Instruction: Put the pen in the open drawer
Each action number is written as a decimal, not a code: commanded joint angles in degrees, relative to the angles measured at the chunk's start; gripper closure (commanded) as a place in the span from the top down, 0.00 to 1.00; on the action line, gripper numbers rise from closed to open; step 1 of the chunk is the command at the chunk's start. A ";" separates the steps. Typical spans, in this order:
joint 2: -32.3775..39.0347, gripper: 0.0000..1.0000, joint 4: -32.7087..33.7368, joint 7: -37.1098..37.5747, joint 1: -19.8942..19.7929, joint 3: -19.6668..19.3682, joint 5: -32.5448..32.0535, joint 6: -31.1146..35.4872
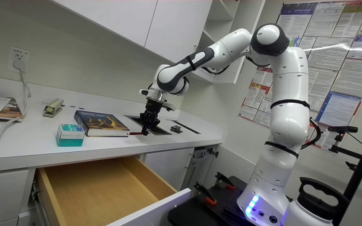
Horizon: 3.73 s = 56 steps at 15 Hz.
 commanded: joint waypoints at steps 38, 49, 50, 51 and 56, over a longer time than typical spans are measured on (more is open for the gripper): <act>18.27 0.43 -14.25 28.07 22.38 -3.84 -22.73 41.20; 1.37 1.00 -23.33 26.02 12.65 4.77 -27.07 36.68; 0.09 1.00 -24.26 24.73 7.95 9.83 -25.52 35.33; -0.44 1.00 -25.12 22.43 4.15 14.24 -22.46 34.40; -3.37 1.00 -24.52 11.88 -15.49 34.90 -9.43 25.00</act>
